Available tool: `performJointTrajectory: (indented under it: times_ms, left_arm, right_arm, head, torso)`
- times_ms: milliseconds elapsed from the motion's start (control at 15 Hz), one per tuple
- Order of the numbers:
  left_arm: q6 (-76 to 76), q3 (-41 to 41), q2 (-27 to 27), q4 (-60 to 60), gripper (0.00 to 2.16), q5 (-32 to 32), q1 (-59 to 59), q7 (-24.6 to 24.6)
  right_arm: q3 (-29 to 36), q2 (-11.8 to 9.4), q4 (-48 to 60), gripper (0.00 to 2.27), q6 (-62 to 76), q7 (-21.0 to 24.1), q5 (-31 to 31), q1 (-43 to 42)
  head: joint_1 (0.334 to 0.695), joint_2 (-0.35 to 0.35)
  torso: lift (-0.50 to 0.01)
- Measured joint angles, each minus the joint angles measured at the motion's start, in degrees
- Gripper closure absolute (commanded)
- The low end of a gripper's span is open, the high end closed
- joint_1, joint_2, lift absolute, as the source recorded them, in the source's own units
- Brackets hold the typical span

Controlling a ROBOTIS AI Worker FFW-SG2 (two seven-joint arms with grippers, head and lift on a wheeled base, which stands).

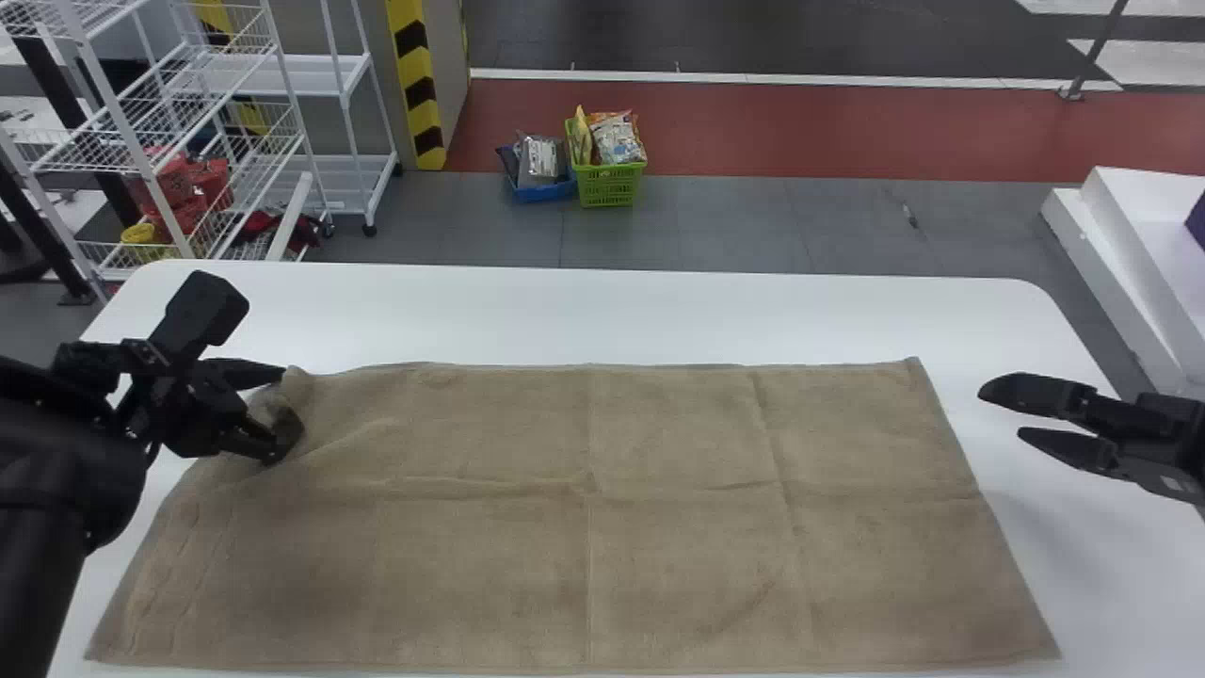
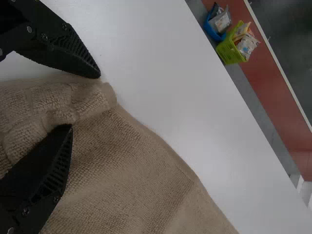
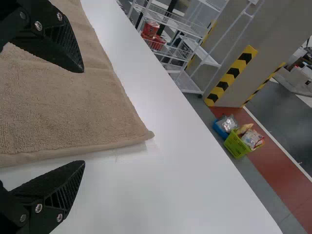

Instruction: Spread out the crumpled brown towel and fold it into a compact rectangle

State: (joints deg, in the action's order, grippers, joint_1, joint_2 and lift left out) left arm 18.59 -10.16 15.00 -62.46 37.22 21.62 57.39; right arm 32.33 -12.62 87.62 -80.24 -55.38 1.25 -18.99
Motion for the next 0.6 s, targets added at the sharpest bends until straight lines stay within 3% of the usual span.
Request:
performJointTrajectory:
  times_ms: [67,333,600]
  left_arm:
    - [0.03,-0.25,0.04,-0.42,0.30,0.08,-0.20,0.78]
    - [-0.15,-1.97,-0.07,-0.62,0.21,-1.29,-0.31,-6.65]
    - [-0.57,-2.26,-0.52,-0.64,0.21,-2.98,-0.19,-9.78]
  right_arm:
    - [-0.03,-0.01,0.00,0.17,0.01,0.01,0.01,0.01]
    - [-0.03,0.00,-0.08,0.17,-0.02,-0.09,-0.03,0.20]
    - [0.33,-0.01,-0.04,0.17,-0.41,-0.25,-0.37,0.62]
  head:
    - [0.695,-0.011]
    - [0.695,0.013]
    - [0.695,0.017]
  torso:
    - [-0.127]
    - [-0.127]
    - [-0.127]
